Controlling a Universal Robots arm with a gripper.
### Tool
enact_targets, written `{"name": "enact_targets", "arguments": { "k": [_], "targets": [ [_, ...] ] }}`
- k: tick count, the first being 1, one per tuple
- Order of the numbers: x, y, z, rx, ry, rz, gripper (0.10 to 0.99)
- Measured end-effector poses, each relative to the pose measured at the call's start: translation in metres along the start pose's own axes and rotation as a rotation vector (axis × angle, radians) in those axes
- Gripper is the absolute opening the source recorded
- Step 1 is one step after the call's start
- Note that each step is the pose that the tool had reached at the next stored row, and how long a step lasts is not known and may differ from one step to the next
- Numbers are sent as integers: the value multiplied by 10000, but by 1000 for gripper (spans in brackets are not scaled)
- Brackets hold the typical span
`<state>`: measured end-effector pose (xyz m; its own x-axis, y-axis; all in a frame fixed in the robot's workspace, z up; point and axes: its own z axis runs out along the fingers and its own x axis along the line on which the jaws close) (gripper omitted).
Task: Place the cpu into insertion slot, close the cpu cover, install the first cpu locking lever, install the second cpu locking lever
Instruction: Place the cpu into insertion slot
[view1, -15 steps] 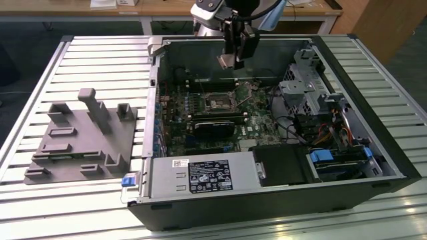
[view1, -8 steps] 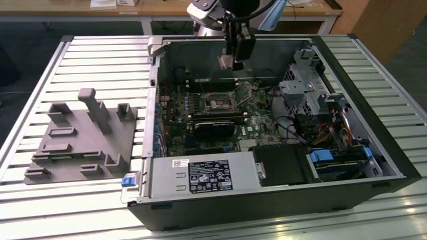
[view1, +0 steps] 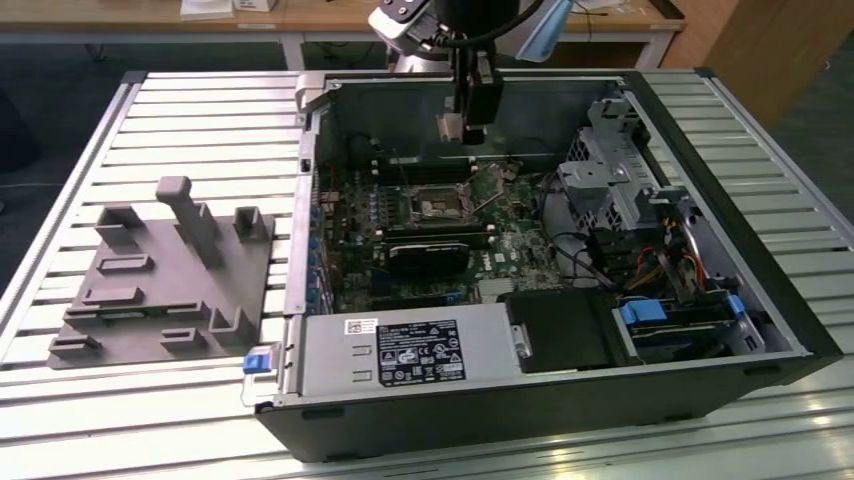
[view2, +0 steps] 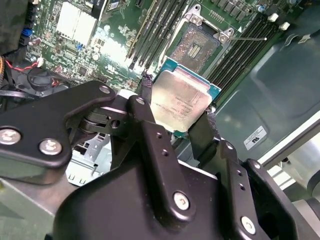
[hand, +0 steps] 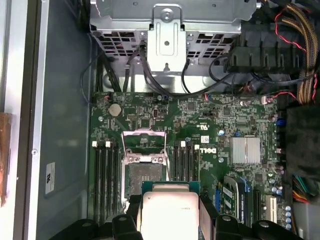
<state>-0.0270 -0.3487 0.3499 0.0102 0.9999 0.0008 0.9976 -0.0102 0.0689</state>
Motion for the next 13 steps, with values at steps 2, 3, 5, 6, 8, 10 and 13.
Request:
{"name": "enact_targets", "arguments": {
  "k": [2, 3, 5, 6, 8, 10, 13],
  "targets": [
    [0, -1, 9, -1, 3, -29, 541],
    [1, -1, 13, 0, 5, -76, 541],
    [1, -2, 20, -1, 22, -308, 541],
    [1, -2, 23, 0, 30, -459, 541],
    [1, -2, 29, 0, 48, -712, 541],
    [2, -2, 32, 0, 55, -804, 541],
    [1, -3, 37, 0, 56, -806, 541]
  ]
}}
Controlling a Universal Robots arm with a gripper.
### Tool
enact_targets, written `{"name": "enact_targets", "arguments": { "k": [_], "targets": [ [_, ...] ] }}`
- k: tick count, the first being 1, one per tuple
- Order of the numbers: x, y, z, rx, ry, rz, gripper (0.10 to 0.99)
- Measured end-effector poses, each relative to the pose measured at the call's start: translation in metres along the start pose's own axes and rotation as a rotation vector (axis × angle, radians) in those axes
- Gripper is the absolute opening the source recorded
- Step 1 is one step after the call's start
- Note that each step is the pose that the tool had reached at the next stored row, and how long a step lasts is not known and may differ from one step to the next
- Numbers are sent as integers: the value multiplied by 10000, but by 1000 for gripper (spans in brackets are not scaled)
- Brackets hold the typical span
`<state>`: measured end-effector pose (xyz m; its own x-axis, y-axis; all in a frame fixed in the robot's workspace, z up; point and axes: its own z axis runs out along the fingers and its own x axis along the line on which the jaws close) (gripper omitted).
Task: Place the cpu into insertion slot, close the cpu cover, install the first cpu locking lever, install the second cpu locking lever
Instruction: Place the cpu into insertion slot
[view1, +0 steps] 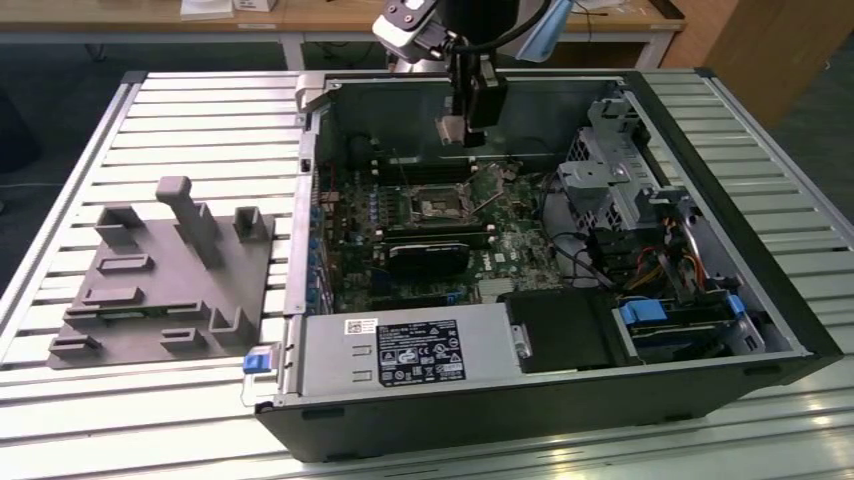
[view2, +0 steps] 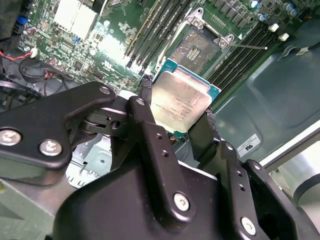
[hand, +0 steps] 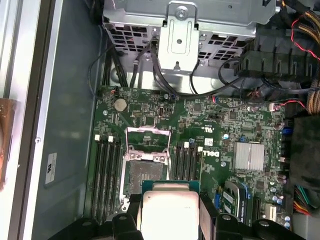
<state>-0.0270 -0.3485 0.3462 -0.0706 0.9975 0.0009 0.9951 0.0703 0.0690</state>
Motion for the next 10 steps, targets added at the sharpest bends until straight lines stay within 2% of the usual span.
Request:
{"name": "enact_targets", "arguments": {
  "k": [10],
  "targets": [
    [21, -1, 28, 0, 3, -43, 541]
  ]
}}
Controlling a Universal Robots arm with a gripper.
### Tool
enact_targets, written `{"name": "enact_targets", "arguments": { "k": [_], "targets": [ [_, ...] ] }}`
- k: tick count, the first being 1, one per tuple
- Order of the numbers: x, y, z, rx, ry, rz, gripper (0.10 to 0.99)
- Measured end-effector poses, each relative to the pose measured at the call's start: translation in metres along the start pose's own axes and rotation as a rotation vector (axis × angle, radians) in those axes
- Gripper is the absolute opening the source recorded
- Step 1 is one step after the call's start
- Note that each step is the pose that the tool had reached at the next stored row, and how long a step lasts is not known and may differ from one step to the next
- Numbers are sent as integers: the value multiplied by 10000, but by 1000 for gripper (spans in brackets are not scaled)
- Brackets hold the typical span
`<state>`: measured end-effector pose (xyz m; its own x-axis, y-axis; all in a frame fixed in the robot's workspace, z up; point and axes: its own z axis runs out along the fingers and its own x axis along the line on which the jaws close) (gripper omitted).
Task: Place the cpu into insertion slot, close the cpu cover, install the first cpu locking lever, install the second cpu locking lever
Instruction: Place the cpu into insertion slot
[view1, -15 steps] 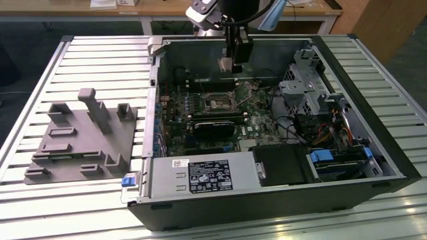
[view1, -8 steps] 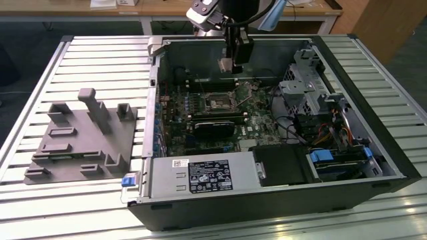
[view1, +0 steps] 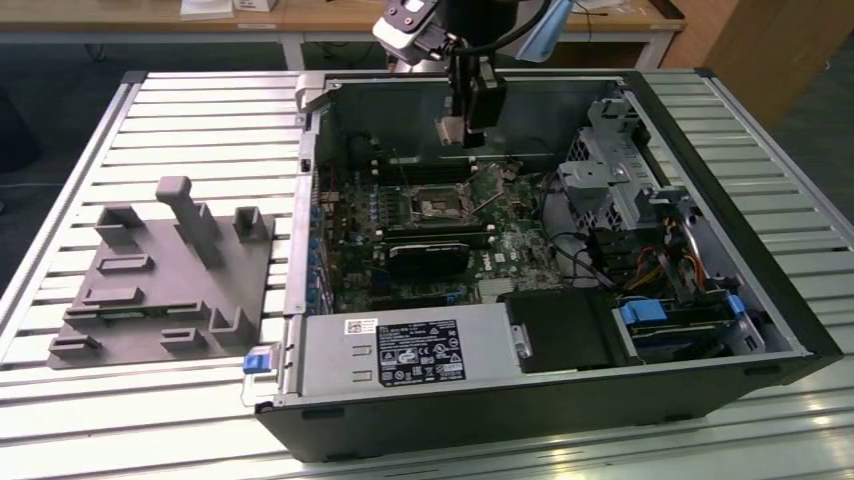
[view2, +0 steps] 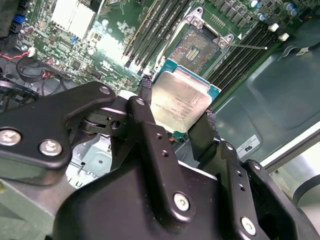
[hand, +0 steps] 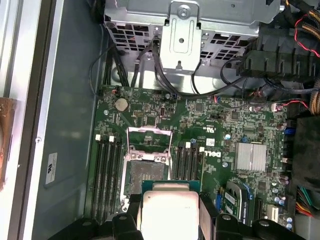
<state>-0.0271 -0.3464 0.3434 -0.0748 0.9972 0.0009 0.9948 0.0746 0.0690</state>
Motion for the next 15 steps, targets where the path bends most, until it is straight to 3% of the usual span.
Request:
{"name": "enact_targets", "arguments": {
  "k": [15],
  "targets": [
    [40, 0, 42, 0, 0, -18, 541]
  ]
}}
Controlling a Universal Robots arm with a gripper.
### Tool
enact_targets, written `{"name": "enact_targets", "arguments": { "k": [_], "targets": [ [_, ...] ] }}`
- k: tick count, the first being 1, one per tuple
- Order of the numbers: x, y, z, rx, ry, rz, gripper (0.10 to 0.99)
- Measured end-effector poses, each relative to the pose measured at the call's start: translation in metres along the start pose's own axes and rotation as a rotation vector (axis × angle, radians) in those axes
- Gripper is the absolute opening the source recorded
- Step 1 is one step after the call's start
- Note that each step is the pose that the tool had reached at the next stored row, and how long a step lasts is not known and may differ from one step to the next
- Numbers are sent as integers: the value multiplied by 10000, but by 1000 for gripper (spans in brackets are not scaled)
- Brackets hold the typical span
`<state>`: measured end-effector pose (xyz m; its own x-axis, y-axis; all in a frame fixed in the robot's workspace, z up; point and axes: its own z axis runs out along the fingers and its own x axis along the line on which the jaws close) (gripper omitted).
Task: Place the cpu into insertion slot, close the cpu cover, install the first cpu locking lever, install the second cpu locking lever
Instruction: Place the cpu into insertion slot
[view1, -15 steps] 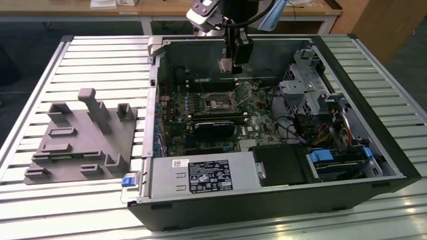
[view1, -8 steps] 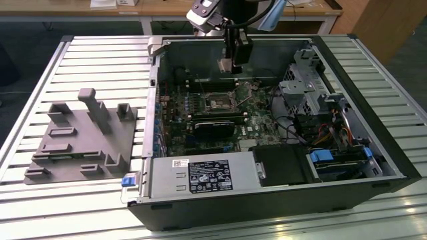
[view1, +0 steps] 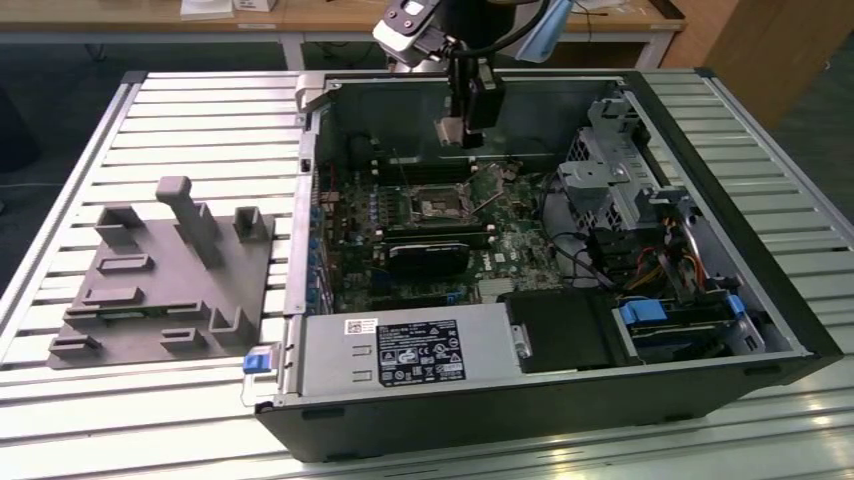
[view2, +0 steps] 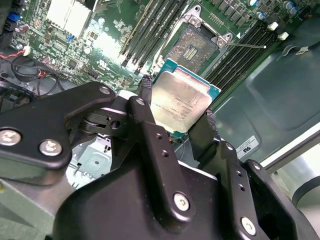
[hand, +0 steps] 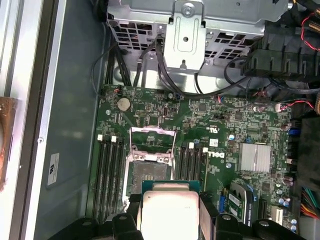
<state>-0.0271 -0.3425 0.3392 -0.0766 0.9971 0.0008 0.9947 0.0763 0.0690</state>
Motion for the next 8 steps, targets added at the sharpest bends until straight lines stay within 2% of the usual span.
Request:
{"name": "enact_targets", "arguments": {
  "k": [4, 8],
  "targets": [
    [11, -1, 25, 2, -4, 1, 541],
    [37, -3, 87, 1, -15, -1, 541]
  ]
}}
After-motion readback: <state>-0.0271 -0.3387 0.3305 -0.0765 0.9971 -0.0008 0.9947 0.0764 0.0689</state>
